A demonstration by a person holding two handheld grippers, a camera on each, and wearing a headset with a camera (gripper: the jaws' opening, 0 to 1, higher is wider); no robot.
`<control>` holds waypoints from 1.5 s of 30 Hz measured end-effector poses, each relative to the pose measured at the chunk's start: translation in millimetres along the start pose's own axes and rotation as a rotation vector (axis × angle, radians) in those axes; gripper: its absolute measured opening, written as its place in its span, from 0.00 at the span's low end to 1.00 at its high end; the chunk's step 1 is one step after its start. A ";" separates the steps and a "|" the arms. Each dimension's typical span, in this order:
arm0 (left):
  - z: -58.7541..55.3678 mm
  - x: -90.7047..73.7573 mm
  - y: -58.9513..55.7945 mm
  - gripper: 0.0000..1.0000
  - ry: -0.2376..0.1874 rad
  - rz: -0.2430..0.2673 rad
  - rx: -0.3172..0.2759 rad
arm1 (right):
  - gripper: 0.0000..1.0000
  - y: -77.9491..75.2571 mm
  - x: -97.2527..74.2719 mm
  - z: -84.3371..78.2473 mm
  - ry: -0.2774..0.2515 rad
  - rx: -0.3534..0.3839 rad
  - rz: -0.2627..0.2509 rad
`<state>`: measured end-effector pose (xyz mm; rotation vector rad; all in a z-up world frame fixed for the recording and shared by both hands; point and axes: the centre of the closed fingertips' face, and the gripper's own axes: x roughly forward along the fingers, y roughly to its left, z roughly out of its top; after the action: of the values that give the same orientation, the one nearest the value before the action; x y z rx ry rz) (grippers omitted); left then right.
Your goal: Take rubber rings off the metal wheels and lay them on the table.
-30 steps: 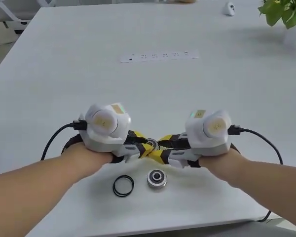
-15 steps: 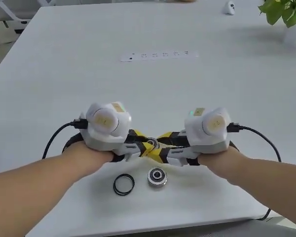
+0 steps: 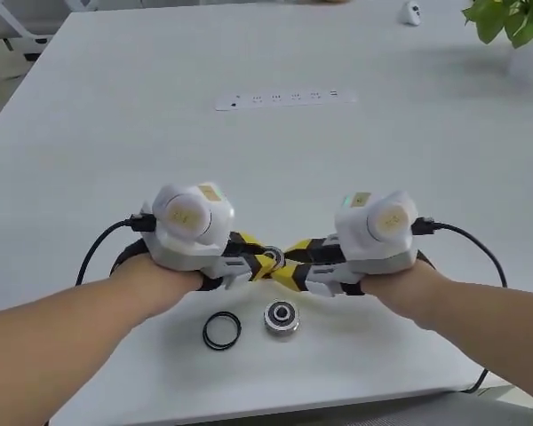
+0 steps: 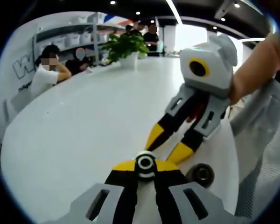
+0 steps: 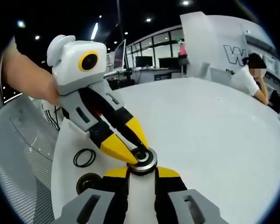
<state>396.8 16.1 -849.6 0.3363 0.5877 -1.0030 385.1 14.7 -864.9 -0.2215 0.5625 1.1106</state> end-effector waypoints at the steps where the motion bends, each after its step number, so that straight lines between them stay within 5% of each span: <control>1: 0.0 0.1 -0.1 0.13 0.000 0.000 0.000 | 0.16 -0.2 -0.1 -0.6 0.003 -0.001 0.001; 15: -0.3 0.3 0.1 0.13 0.003 0.002 -0.004 | 0.00 -3.7 -5.8 -5.1 0.020 0.024 -0.003; 31: -1.0 1.0 0.7 0.12 0.027 0.015 0.019 | 0.00 -13.0 -12.2 1.5 -0.039 0.281 -0.020; 45: -0.9 1.2 -0.5 0.12 0.047 0.038 0.020 | 0.00 -12.1 -12.3 11.5 -0.096 0.370 -0.024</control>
<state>396.5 15.4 -851.0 0.3887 0.6119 -0.9671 395.5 4.8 -850.0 0.1455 0.6656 0.9689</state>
